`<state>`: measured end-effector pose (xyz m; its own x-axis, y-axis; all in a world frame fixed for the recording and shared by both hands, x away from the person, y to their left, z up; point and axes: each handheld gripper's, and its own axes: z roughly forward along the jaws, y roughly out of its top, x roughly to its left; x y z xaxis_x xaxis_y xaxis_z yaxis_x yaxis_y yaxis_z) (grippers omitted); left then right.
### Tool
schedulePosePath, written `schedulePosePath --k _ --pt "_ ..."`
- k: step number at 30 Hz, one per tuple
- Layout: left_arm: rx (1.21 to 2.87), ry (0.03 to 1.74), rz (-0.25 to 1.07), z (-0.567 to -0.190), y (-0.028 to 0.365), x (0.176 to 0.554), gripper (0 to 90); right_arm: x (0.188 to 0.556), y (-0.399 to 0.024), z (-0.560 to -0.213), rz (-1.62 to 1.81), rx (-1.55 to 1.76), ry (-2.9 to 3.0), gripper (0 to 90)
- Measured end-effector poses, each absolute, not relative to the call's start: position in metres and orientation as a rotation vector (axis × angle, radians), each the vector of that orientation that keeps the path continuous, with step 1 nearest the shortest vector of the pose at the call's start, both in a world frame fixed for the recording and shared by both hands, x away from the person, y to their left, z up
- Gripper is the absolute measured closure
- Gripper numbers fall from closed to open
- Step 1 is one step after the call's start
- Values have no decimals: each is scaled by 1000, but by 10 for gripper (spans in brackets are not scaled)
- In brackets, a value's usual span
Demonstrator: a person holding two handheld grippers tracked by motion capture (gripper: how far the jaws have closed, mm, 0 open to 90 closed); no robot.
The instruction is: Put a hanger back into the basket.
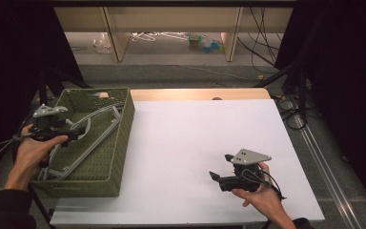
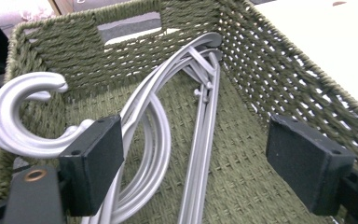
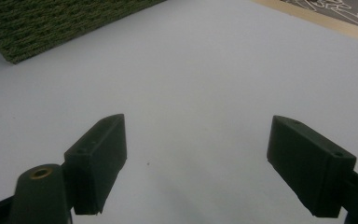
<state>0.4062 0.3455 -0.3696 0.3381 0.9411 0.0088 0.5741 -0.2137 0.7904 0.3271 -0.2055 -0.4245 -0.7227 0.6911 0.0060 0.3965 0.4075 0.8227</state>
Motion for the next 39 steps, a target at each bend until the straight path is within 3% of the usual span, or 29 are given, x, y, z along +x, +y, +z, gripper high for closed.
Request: schedulePosePath --k 28,39 --pt "1803 1104 631 -346 278 351 190 333 -204 -427 1248 924 2342 210" --pt "1856 986 606 -344 235 320 191 332 -204 -428 1258 927 2337 210"
